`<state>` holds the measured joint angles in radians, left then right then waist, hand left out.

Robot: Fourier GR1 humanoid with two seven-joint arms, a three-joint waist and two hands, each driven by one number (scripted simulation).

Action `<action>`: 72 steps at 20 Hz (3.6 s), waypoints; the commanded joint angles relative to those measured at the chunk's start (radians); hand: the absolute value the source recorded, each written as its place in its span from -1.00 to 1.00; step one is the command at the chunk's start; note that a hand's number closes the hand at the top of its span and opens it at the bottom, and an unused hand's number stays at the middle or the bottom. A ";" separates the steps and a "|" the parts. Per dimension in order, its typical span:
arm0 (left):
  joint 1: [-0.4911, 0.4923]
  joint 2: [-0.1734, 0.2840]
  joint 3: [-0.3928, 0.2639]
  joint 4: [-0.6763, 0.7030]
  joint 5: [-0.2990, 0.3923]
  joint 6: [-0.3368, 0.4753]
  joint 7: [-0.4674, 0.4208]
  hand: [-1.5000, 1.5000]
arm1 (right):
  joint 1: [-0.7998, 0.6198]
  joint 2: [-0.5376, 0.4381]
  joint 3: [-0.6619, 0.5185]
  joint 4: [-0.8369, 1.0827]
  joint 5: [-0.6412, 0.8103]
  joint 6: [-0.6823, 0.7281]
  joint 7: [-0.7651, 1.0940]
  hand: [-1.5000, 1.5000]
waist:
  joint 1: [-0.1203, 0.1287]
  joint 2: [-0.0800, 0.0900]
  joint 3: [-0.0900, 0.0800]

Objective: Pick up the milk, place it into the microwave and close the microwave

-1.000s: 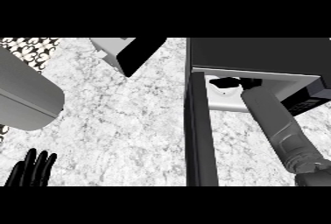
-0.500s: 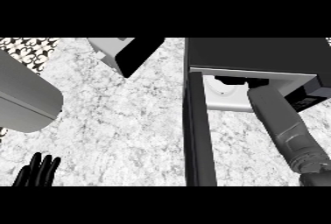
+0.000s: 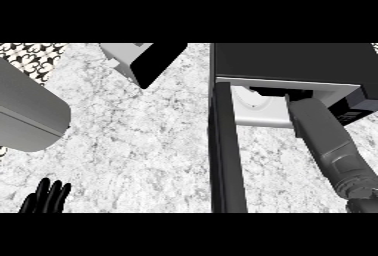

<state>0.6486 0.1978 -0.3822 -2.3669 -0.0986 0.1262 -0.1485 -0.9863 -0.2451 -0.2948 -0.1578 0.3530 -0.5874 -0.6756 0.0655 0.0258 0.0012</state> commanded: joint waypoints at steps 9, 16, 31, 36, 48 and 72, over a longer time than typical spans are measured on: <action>0.065 -0.005 -0.035 -0.030 -0.012 0.015 -0.013 -1.00 | 0.082 -0.097 -0.068 -0.041 -0.089 0.291 -0.109 -1.00 | -0.038 -0.020 0.000; 0.059 -0.037 -0.137 0.025 -0.074 0.034 -0.033 -1.00 | 0.140 -0.057 -0.095 -0.054 -0.125 0.354 -0.138 -1.00 | -0.044 -0.020 0.001; 0.038 -0.034 -0.089 0.014 -0.049 0.046 -0.016 -1.00 | 0.344 0.059 -0.063 -0.091 -0.146 0.530 -0.153 -1.00 | -0.085 -0.032 -0.002; 0.042 -0.014 -0.126 0.033 -0.057 0.021 -0.026 -1.00 | 0.443 0.095 -0.070 -0.127 -0.176 0.600 -0.216 -1.00 | -0.089 -0.035 -0.002; -0.108 0.031 -0.213 0.167 -0.092 -0.089 -0.006 1.00 | 0.773 0.087 -0.035 -0.288 -0.236 0.868 -0.382 -1.00 | -0.087 -0.032 -0.002; -0.675 -0.195 -0.361 0.676 -0.130 -0.201 0.242 1.00 | 1.326 -0.003 0.083 -0.954 -0.482 1.058 -0.300 -1.00 | -0.094 -0.026 -0.003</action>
<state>0.0367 0.0367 -0.6900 -1.8329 -0.1771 -0.1072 0.1193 0.2751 -0.2358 -0.2152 -1.0193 -0.0740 0.3340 -0.9190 -0.0276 -0.0017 -0.0009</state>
